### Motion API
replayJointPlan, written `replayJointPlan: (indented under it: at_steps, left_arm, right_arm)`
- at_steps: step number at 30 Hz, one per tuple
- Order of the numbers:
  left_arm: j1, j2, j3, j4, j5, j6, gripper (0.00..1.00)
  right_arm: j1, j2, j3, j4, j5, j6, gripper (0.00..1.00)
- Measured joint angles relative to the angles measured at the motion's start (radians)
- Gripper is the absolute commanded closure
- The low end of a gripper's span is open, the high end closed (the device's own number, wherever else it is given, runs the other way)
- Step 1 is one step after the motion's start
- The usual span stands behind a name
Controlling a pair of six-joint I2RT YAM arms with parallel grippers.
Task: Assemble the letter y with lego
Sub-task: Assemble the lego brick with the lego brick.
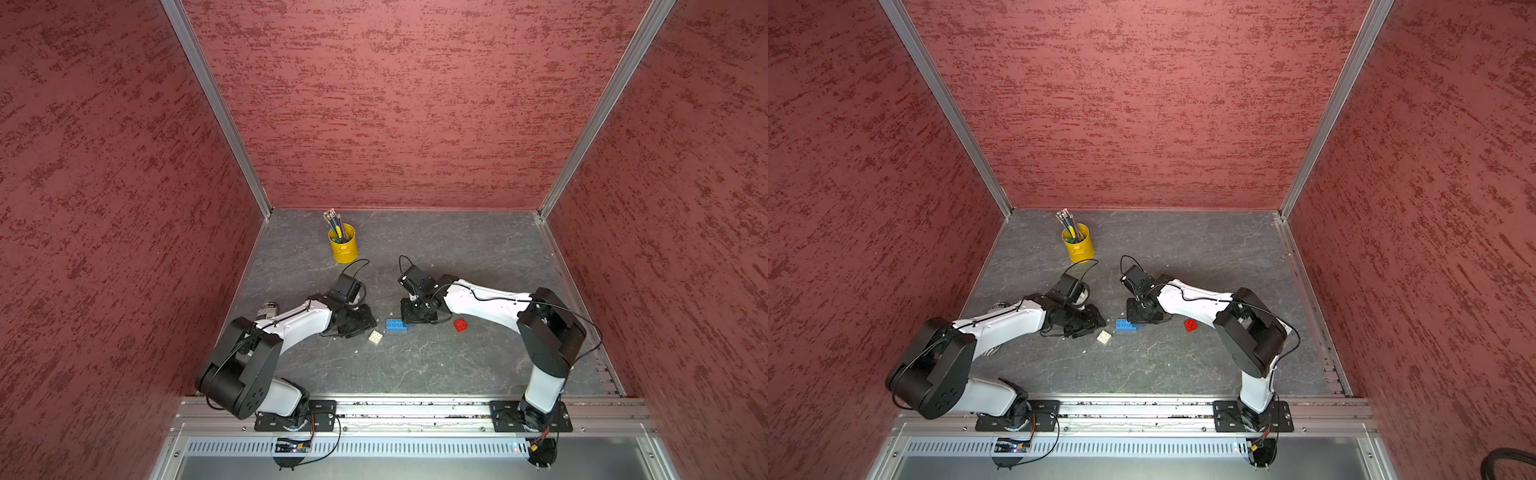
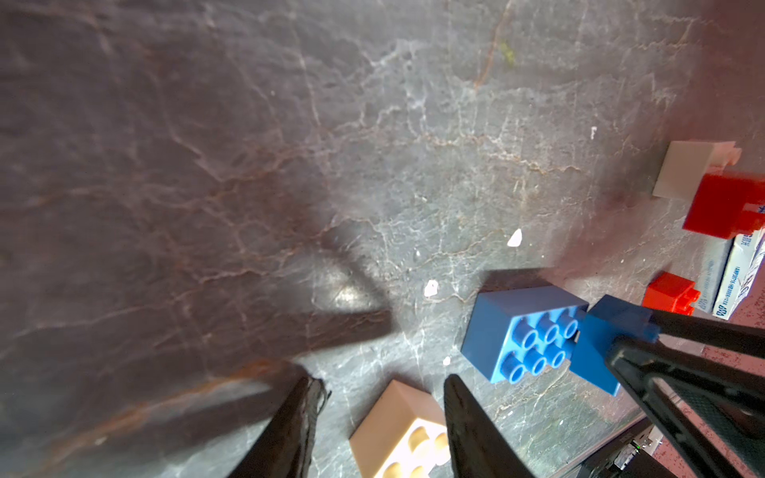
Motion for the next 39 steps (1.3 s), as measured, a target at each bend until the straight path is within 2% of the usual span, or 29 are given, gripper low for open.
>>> replayJointPlan:
  at_steps: [22, 39]
  left_arm:
    - [0.007, -0.009, -0.012, 0.010, 0.008, 0.005, 0.48]
    - [0.055, -0.032, 0.006, -0.100, -0.005, 0.098, 0.48]
  right_arm:
    - [0.027, 0.007, 0.002, 0.009, 0.036, 0.111, 0.82]
    - [0.124, 0.116, 0.163, -0.130, 0.224, 0.201, 0.84]
